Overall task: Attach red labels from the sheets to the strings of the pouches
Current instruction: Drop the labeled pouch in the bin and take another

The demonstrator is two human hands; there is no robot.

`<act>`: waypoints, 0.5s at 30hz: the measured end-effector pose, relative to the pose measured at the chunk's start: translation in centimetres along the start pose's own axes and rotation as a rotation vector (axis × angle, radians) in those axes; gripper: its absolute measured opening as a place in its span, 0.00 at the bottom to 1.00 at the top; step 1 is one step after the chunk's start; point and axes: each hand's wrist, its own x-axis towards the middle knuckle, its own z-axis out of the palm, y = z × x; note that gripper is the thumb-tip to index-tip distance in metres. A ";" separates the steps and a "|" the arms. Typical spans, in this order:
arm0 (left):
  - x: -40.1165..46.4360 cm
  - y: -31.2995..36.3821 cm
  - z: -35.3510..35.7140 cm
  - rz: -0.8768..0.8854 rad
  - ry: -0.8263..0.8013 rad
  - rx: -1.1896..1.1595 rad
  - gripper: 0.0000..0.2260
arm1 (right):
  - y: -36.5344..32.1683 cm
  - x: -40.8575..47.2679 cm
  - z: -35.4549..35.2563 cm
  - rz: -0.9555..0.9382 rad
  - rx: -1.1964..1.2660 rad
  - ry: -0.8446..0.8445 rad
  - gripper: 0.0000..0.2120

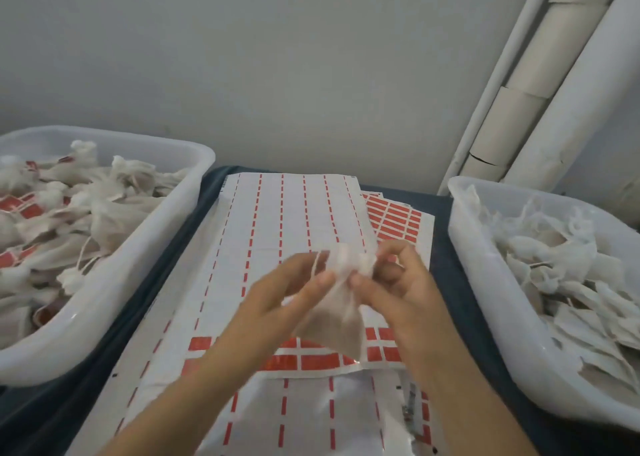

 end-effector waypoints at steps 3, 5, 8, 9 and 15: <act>0.6 -1.7 2.8 -0.028 0.005 0.040 0.17 | 2.8 0.6 1.6 0.154 -0.001 0.065 0.13; 0.7 -3.0 3.0 -0.057 0.099 0.061 0.14 | 4.0 0.8 1.4 0.212 -0.018 0.096 0.12; 0.9 -4.4 2.6 -0.099 0.153 0.017 0.16 | 4.8 0.9 0.6 0.227 -0.070 0.115 0.09; 0.8 -4.4 2.6 -0.110 0.156 -0.007 0.17 | 4.8 1.0 0.4 0.210 -0.064 0.112 0.08; 0.1 -4.2 2.2 -0.213 -0.112 -0.199 0.22 | 4.8 0.6 -0.7 0.319 0.150 -0.248 0.17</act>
